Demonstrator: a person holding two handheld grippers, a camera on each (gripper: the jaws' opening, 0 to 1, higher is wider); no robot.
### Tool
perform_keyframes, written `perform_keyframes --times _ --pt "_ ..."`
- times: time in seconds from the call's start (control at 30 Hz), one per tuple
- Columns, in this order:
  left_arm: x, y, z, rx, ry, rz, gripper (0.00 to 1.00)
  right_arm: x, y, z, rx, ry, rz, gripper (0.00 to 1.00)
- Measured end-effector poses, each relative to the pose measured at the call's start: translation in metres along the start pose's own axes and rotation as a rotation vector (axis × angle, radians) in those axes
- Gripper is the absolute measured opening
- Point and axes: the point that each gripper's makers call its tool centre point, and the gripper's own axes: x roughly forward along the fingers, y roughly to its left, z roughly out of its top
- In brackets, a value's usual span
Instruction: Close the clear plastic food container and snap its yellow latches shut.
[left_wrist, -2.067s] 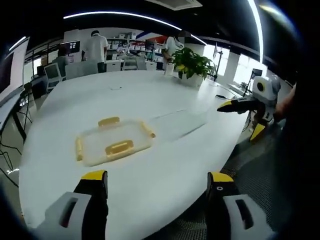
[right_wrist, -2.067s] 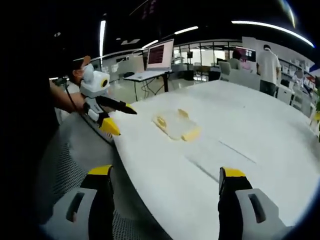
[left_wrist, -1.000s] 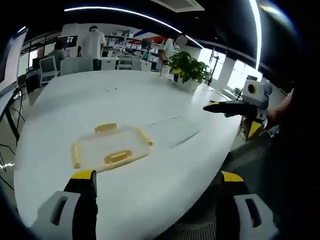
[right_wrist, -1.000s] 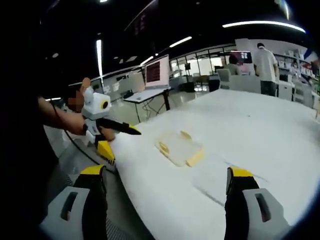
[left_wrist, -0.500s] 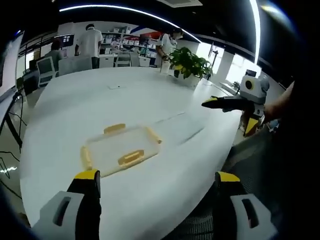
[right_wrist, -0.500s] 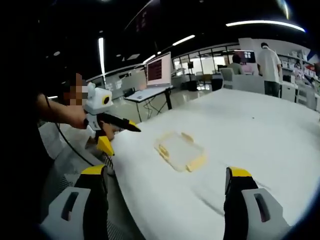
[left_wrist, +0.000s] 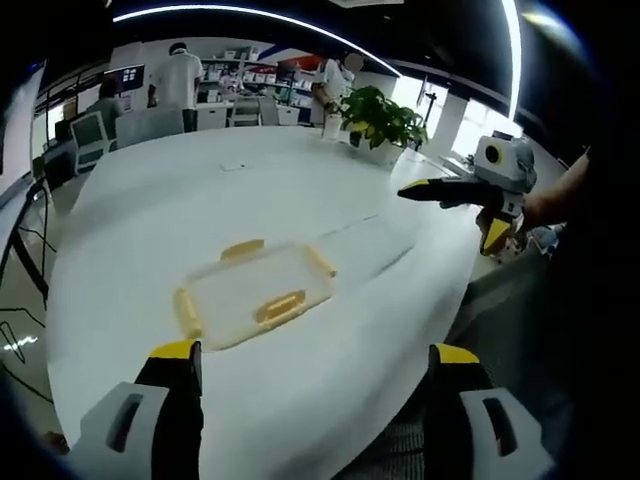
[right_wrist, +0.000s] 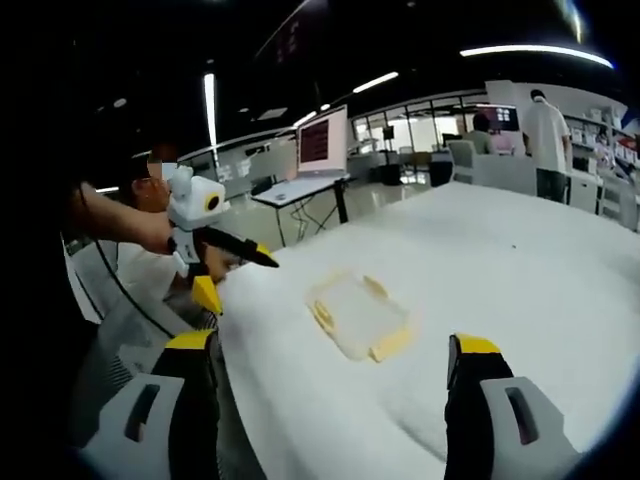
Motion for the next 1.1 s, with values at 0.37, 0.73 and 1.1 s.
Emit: perform_keyframes --times 0.37,0.73,1.1 --pt "0.001 0.017 0.0 0.031 0.042 0.002 0.98 0.014 -0.001 0.002 0.003 0.005 0.025 0.95" --pt "0.004 0.027 -0.006 0.083 0.117 -0.018 0.98 0.021 -0.008 -0.003 -0.013 0.022 0.017 0.94" --pt "0.011 0.03 -0.013 0.098 0.168 -0.046 0.98 0.036 -0.008 -0.008 -0.05 0.068 0.039 0.88"
